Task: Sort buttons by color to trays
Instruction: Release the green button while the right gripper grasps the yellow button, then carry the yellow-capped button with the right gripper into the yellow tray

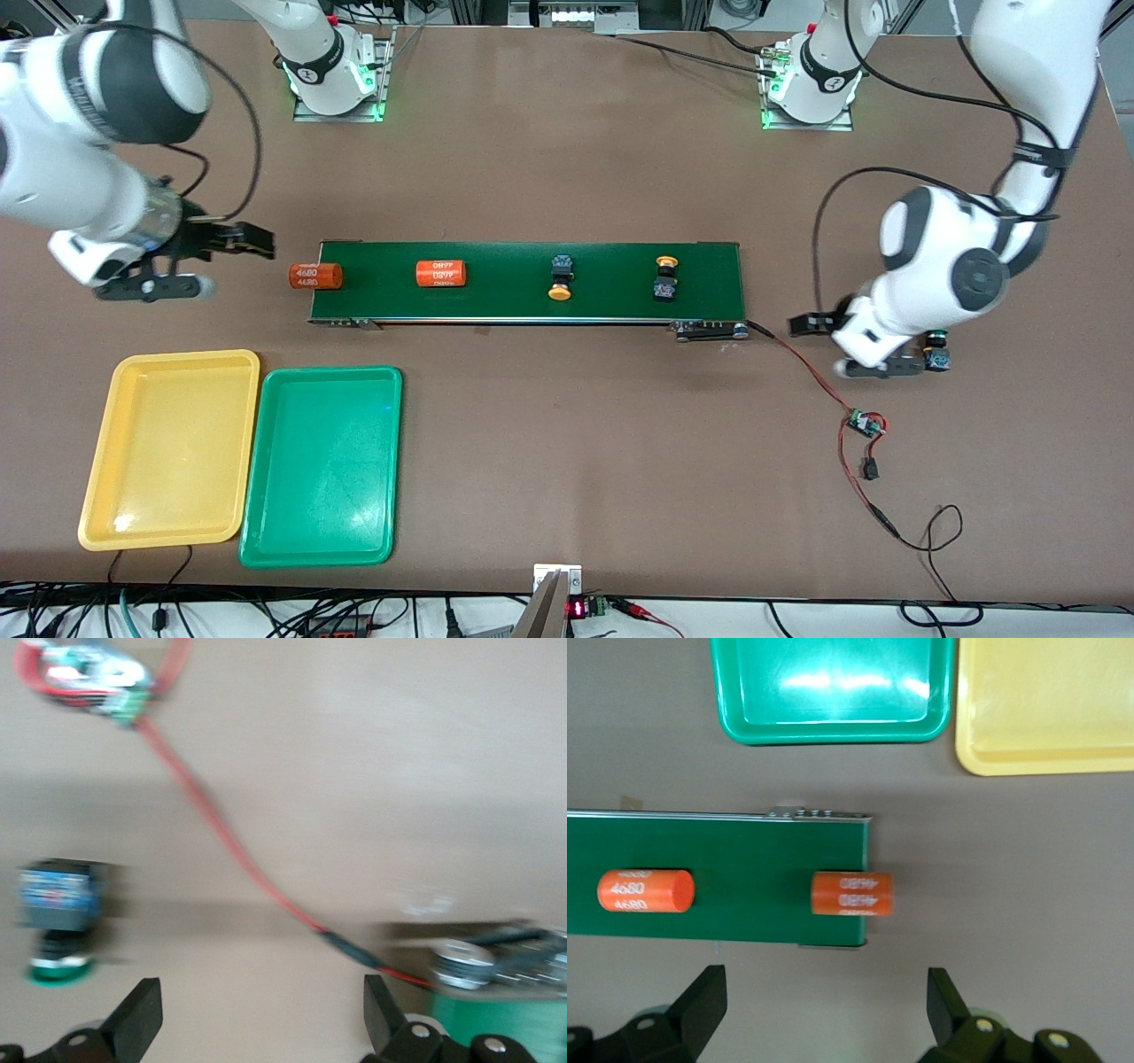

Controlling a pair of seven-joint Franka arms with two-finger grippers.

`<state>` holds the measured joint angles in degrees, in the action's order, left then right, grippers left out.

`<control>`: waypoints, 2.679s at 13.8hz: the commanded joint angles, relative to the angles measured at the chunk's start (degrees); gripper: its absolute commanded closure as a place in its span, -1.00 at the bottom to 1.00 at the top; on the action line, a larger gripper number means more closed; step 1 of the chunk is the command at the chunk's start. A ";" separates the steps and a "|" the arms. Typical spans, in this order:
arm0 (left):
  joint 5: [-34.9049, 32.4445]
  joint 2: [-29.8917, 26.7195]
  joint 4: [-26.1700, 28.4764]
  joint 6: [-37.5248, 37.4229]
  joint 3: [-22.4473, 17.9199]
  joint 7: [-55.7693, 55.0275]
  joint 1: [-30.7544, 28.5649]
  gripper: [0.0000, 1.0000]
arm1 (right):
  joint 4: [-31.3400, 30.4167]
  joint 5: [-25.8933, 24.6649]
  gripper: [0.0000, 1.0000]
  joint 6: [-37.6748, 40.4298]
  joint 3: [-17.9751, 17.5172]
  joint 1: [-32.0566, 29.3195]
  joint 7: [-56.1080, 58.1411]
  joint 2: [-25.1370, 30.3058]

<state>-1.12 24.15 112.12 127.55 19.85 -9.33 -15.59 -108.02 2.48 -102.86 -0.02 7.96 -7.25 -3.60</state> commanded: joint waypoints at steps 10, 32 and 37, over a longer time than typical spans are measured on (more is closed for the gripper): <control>-9.70 8.98 -1.91 6.05 -5.88 4.94 -2.43 -1.00 | -9.84 3.50 -1.00 -15.24 0.19 19.80 -26.55 1.41; -3.10 -4.64 0.02 -6.17 10.91 -6.38 8.72 1.00 | -4.56 2.10 -0.94 -36.69 0.46 33.78 -37.57 -19.42; -2.84 -0.43 0.11 -3.99 11.96 -14.38 11.80 1.00 | -4.74 -0.35 -0.58 -38.73 0.72 33.35 -36.96 -22.16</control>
<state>-4.76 21.32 112.55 121.70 31.05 -20.37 -4.69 -113.74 4.34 -141.67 0.04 41.01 -43.32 -25.17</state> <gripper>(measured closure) 0.564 0.123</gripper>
